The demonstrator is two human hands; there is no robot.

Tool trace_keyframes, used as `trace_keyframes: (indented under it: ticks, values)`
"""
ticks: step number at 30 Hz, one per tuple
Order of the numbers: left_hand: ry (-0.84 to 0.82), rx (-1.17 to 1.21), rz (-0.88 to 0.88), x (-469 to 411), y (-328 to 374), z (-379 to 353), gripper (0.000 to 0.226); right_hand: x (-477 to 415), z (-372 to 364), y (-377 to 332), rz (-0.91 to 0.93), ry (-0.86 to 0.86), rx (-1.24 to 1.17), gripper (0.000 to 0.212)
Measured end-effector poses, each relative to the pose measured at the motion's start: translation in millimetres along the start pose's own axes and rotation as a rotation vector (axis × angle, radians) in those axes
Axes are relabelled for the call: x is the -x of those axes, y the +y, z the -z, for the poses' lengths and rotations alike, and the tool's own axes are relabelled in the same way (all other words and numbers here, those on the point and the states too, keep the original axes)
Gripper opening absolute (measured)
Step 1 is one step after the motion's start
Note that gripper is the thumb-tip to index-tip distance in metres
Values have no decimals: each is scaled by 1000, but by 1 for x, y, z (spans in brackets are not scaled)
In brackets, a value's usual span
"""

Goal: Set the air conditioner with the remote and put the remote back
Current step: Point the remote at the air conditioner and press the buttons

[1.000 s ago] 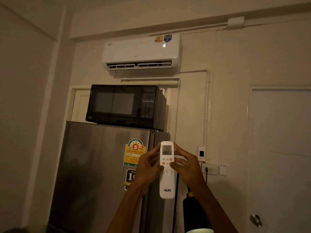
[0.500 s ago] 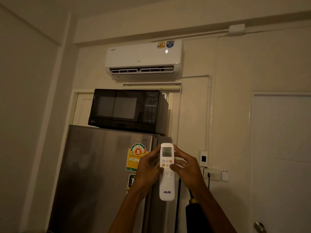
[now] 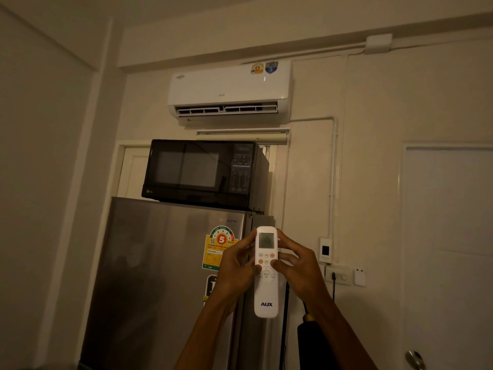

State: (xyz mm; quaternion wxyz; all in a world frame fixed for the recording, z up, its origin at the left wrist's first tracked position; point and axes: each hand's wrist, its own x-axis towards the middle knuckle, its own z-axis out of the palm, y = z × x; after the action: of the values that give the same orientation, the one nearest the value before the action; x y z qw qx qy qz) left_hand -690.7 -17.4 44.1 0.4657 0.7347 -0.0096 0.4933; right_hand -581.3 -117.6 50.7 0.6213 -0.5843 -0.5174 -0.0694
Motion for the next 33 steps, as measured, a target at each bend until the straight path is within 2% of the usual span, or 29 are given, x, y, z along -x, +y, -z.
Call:
trace_keyframes:
  ticks: [33]
  values:
    - [-27,-40,4,4,11,-12,66,12,19,-9,4,4,-14,58]
